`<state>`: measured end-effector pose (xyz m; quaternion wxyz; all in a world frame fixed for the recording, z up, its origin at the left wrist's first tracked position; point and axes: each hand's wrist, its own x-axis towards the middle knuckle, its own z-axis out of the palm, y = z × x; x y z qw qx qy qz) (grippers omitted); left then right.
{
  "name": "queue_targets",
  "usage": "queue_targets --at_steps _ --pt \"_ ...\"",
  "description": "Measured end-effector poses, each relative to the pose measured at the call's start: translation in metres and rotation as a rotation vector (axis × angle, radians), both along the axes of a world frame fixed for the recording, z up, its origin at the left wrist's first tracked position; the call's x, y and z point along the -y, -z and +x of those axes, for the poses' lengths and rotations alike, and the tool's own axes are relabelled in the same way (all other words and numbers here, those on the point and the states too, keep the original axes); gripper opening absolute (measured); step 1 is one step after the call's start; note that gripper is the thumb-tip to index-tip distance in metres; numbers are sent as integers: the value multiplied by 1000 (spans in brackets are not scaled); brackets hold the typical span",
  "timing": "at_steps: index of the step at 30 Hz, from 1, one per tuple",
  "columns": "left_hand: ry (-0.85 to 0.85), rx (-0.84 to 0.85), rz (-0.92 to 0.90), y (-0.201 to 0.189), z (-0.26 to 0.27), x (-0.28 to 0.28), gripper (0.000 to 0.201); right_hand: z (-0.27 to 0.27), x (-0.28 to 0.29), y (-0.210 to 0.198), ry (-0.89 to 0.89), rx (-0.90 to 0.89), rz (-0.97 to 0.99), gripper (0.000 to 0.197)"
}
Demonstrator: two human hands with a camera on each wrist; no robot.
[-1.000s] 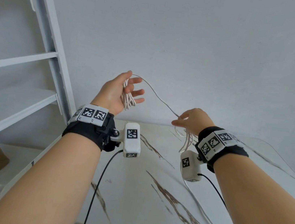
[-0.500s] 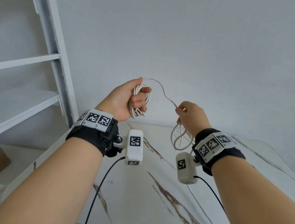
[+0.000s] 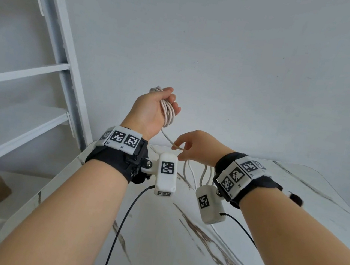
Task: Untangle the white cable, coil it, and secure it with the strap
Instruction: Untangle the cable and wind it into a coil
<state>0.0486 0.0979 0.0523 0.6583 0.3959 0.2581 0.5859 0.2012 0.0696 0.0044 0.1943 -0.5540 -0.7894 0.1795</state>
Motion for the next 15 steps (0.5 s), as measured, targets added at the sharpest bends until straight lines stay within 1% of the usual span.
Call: queue_targets --at_steps 1,3,6,7,9,11,14,15 --pt "-70 -39 16 0 -1 -2 6 -2 1 0 -13 -1 2 26" --pt "-229 -198 74 2 -1 -7 11 -4 3 -1 -25 -5 9 28" --pt "-467 -554 186 6 0 -11 16 -3 4 -3 -3 31 6 24" --pt "-521 -651 212 8 -1 -13 17 0 3 -3 17 54 8 23" --pt "-541 -787 238 13 -6 -16 20 7 -1 -3 76 41 22 27" --pt "-502 -942 242 20 -10 -19 28 15 -4 -3 136 -50 64 31" --pt "-421 -1332 255 29 -8 -19 37 18 -7 -4 221 -138 195 31" --pt "-372 -1418 259 31 -4 -18 37 18 -9 -4 258 -163 232 31"
